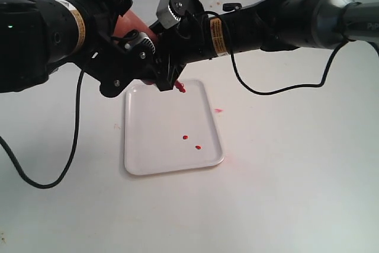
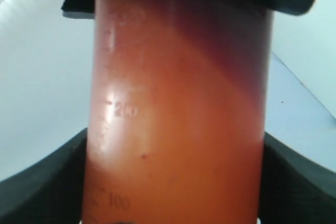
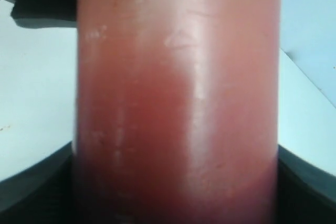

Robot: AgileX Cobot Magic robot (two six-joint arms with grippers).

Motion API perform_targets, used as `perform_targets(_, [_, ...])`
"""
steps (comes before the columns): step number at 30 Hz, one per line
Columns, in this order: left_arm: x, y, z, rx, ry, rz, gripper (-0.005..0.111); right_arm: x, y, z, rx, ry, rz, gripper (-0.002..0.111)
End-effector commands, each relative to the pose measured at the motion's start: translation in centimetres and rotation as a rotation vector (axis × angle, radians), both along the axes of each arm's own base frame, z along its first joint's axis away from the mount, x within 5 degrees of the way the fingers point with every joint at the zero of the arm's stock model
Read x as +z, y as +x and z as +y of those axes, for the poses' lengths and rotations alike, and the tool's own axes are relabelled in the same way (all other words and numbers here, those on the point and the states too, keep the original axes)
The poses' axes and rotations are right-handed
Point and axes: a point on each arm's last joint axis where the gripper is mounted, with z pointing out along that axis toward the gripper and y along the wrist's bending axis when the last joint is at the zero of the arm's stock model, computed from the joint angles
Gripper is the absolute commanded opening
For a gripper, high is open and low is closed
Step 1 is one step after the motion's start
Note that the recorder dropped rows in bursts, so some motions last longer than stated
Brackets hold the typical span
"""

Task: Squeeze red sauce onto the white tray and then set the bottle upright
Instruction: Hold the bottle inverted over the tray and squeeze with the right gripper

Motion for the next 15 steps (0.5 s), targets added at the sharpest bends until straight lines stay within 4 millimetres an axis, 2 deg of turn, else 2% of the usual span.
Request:
perform_targets(1, [0.54, -0.14, -0.37, -0.029, -0.032, -0.014, 0.000, 0.78, -0.29, 0.27, 0.012, -0.008, -0.038, 0.000])
perform_targets(15, [0.54, -0.14, -0.40, -0.043, -0.010, -0.016, 0.000, 0.43, -0.42, 0.17, 0.037, -0.052, -0.060, 0.000])
